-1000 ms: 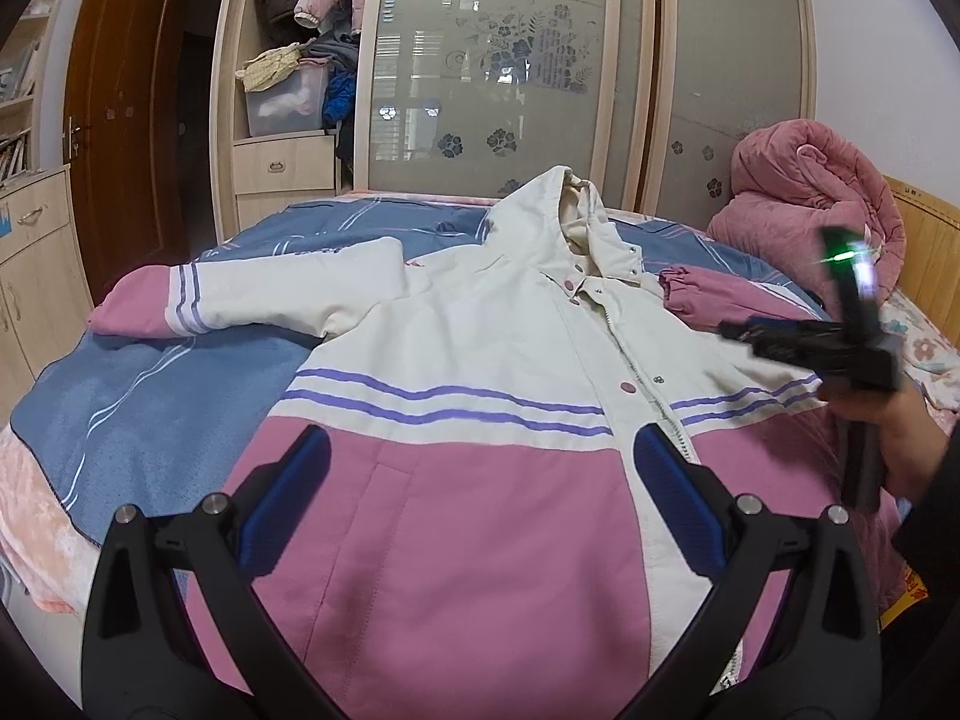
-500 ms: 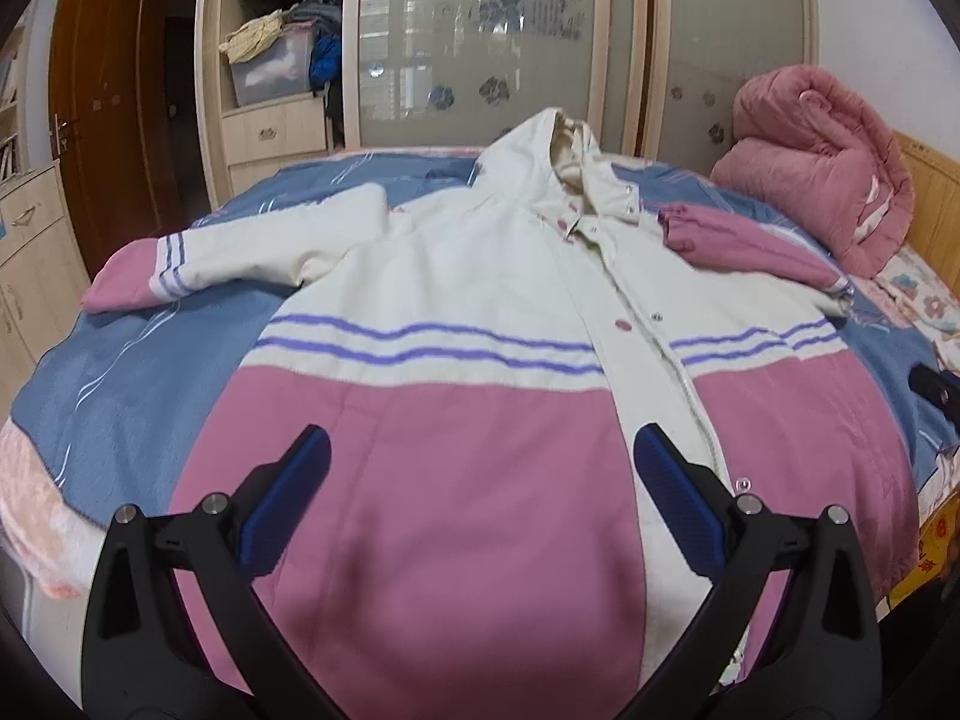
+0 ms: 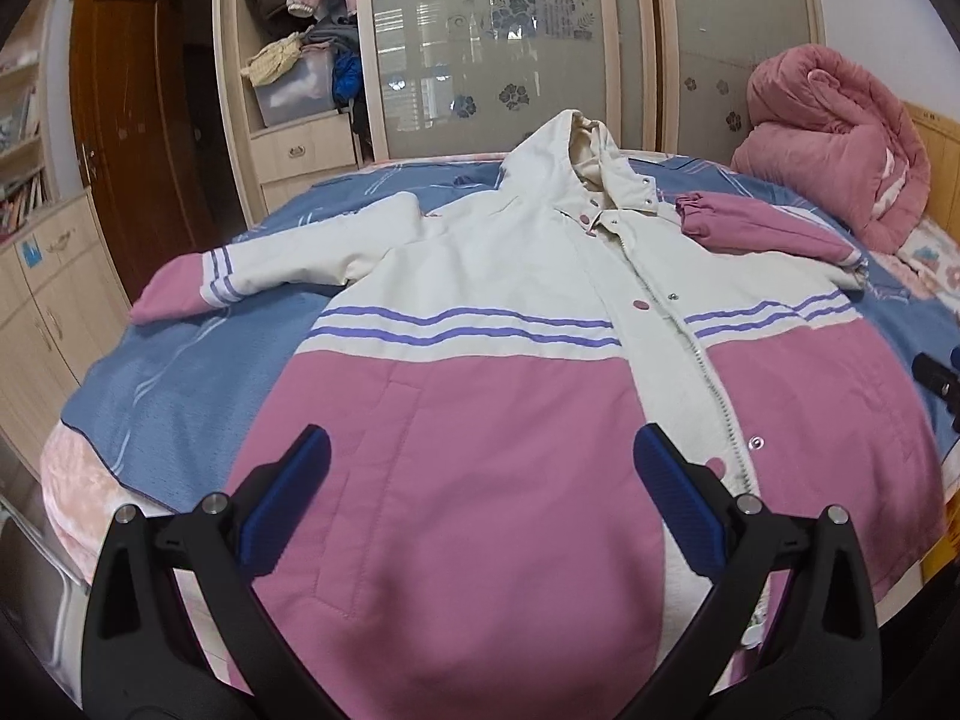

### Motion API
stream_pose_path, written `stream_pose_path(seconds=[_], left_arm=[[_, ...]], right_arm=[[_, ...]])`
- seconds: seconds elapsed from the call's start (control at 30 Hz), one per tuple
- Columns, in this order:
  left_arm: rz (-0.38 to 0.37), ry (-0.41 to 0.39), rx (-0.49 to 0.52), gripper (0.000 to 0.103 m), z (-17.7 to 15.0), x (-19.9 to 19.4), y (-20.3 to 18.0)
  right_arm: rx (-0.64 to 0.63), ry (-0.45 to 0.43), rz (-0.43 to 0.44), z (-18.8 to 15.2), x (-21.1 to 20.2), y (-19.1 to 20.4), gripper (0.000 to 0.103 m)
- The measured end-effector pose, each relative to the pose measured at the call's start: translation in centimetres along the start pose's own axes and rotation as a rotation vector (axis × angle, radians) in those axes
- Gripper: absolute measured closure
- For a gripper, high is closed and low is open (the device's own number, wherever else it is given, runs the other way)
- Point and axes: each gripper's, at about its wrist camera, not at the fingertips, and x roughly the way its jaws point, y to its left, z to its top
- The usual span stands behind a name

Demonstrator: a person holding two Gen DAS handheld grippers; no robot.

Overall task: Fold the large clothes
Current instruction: 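Lift the sleeve and lay it across the jacket chest, open right gripper, then regrasp the folded sleeve cuff with the right gripper and reposition it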

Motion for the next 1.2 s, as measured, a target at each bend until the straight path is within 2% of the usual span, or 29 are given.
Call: stream_pose_path(seconds=[0.2, 0.57, 0.83, 0.9, 1.03, 1.13, 1.2], left_arm=[[-0.02, 0.026, -0.01, 0.002, -0.2, 0.5, 0.3], [-0.03, 0.029, -0.024, 0.002, 0.2, 0.5, 0.6], [-0.092, 0.047, -0.067, 0.002, 0.7, 0.4, 1.1], [-0.098, 0.044, -0.067, 0.002, 0.8, 0.4, 1.1], [-0.091, 0.047, -0.077, 0.002, 1.2, 0.8, 1.4], [-0.089, 0.049, -0.097, 0.002, 1.6, 1.2, 2.1], [-0.077, 0.049, -0.103, 0.002, 1.9, 1.5, 2.6]], right_arm=[[-0.001, -0.001, 0.0, -0.1, 0.2, 0.2, 0.001], [0.003, 0.012, -0.004, -0.1, 0.8, 0.3, 0.001], [-0.042, 0.01, -0.036, 0.4, 1.4, 1.1, 0.001], [-0.093, -0.001, -0.057, 1.3, 1.5, 1.7, 0.001], [-0.333, -0.006, -0.114, 4.7, 3.7, 4.3, 0.001], [-0.597, 0.074, -0.18, 7.4, 8.7, 7.6, 0.001], [-0.713, 0.1, -0.207, 8.6, 12.0, 9.4, 0.001]])
